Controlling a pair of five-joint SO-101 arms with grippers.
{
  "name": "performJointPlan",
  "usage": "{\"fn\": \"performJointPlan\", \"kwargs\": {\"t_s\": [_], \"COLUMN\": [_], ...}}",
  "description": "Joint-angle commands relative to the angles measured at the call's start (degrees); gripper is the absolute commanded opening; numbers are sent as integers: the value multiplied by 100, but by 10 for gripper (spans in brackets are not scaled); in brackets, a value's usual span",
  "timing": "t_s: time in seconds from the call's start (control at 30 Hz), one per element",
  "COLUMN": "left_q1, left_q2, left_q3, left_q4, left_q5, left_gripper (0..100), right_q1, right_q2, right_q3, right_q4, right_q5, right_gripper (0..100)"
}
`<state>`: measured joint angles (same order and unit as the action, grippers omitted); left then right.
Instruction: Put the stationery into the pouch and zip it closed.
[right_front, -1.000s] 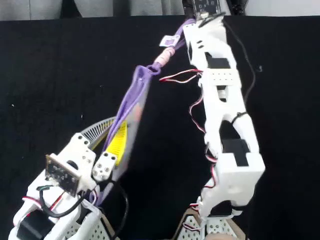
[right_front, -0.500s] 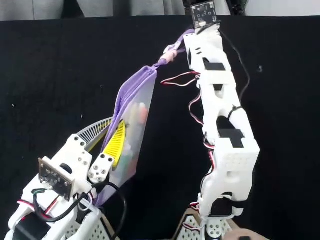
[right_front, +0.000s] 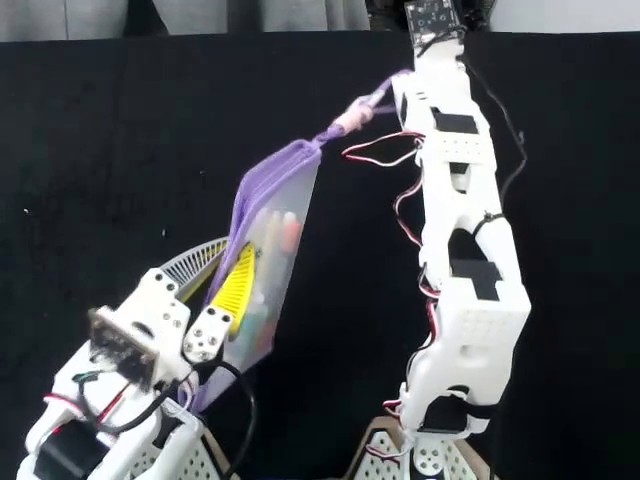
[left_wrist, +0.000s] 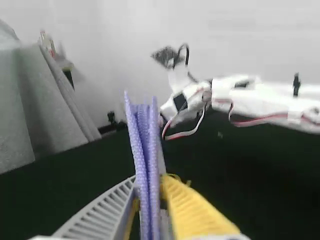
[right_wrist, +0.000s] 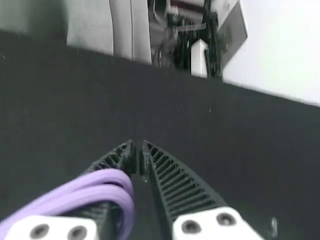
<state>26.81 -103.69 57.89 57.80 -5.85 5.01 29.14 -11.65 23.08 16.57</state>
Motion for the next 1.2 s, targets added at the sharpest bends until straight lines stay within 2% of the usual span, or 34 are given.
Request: {"fn": "performJointPlan", "kwargs": {"t_s": [0.0, 0.23, 0.47, 0.57, 0.7, 1.0, 1.17], "left_q1": [-48, -163, -1824, -2237, -1965, -1068, -1077], "left_q2": [-88, -88, -97, -97, -97, -88, -88], "left_q3": [66, 57, -576, -593, -585, -233, -251], "left_q4": [229, 220, 281, 369, 563, 624, 624], "left_q5": [18, 26, 26, 18, 9, 9, -9], "left_gripper": [212, 247, 247, 247, 245, 244, 242], "right_q1": [132, -35, -545, -677, -686, -677, -712], "right_q2": [-497, -488, -479, -356, -110, -268, -866], "right_q3": [-251, -207, -215, -127, -92, -215, -207], "right_q4": [202, 220, 26, -325, -422, -97, 360], "right_q5": [70, 79, 79, 79, 79, 18, 35], "right_gripper": [11, 11, 12, 15, 35, 334, 378]}}
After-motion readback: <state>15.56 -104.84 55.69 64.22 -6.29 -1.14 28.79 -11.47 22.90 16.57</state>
